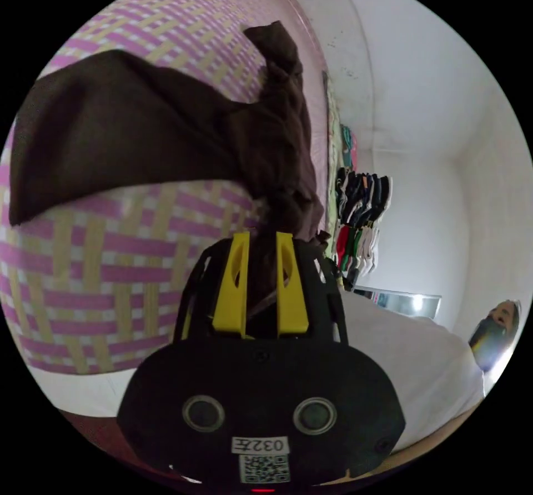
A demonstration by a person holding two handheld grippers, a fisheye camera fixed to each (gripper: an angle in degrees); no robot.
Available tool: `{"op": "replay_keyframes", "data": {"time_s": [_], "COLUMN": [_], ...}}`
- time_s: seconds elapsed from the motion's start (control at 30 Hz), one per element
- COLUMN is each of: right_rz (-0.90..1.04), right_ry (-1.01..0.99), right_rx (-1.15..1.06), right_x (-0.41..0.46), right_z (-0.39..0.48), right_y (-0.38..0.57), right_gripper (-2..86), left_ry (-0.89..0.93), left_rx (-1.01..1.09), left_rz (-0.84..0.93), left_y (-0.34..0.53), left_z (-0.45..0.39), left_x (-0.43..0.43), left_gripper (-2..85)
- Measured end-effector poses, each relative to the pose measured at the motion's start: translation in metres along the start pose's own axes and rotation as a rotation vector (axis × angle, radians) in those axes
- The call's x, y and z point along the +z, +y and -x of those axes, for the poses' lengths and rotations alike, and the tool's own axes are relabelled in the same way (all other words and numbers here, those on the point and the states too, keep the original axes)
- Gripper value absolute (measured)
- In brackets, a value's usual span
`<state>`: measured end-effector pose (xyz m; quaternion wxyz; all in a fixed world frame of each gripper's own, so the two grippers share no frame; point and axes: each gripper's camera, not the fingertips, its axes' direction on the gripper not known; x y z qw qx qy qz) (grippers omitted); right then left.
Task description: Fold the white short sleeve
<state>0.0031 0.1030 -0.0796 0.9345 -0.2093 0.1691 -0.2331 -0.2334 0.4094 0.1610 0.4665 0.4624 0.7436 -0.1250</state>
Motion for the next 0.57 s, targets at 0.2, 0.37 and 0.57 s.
{"op": "replay_keyframes", "data": {"time_s": [0.2, 0.37, 0.57], "right_rz": [-0.126, -0.078, 0.138], "right_ry": [-0.094, -0.211, -0.182], "right_rx": [0.172, 0.229, 0.194], "right_x": [-0.046, -0.046, -0.009], "right_z": [-0.061, -0.091, -0.086], "right_y": [0.012, -0.016, -0.059], "right_gripper": [7.4, 13.0, 11.5], "left_ry": [0.135, 0.093, 0.046], "left_rx": [-0.106, -0.038, -0.010], "left_rz": [0.103, 0.192, 0.353], "left_y": [0.005, -0.019, -0.057], "left_z": [0.046, 0.040, 0.031], "left_x": [0.021, 0.044, 0.076], "left_gripper": [8.7, 8.5, 2.4]}}
